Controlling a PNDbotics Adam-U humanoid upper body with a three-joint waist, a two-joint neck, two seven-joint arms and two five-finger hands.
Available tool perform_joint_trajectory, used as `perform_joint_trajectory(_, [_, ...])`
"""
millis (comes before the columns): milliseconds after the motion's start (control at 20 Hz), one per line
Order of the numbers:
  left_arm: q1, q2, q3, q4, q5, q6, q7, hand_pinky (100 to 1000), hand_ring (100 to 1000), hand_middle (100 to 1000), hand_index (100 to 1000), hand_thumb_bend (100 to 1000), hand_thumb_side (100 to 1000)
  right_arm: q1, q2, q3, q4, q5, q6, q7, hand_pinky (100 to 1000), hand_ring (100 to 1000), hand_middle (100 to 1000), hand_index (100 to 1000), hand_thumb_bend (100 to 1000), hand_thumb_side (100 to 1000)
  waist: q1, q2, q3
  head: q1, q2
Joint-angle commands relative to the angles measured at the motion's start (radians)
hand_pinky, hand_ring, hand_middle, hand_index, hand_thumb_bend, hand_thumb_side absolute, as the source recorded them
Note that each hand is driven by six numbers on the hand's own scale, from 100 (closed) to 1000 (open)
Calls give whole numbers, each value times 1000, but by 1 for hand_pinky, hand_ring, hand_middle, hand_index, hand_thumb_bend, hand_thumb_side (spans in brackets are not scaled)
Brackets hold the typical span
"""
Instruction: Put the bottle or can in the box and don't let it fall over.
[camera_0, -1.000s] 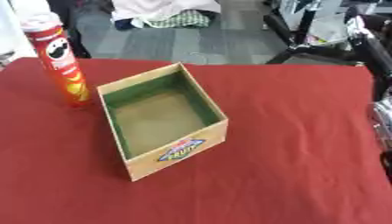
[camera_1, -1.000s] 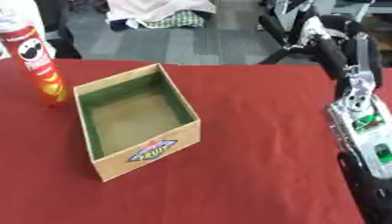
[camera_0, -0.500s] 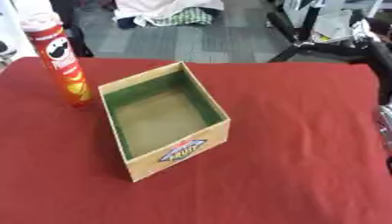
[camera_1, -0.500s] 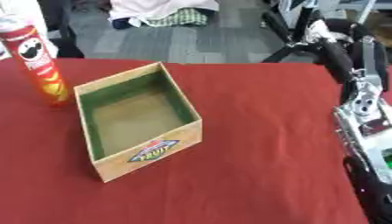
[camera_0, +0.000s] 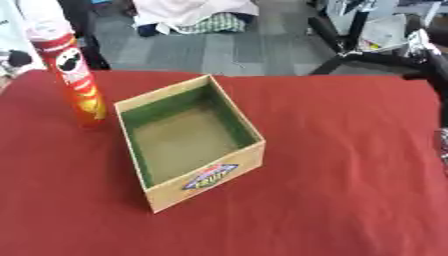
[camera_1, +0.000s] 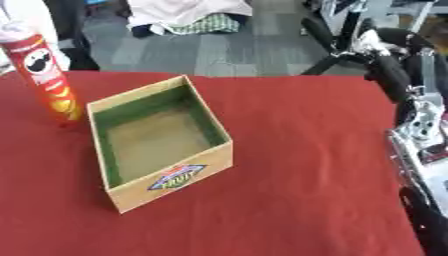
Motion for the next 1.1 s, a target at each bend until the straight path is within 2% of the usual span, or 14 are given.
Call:
perform_joint_trajectory(50, [-27,21,5,0,-10,-5,-8,887,821,835,795,1000,397,-18,-29,-2,-11,0,-1,3,541,731,771,727,280,518,5,-14,0,4,-15])
perform_joint_trajectory(650, [-73,-18,9,35,-12,-24,-15,889,823,836,794,1000,406,-29,-32,4,-12,-1,-2,8,541,732,771,727,281,519,25,8,-39,13,-37])
perform_joint_trajectory(1100, [-100,-16,13,43,-56,-33,5,915,833,840,794,1000,426,-35,-34,8,-11,-3,-1,12,541,731,771,727,281,520,28,17,-51,23,-37])
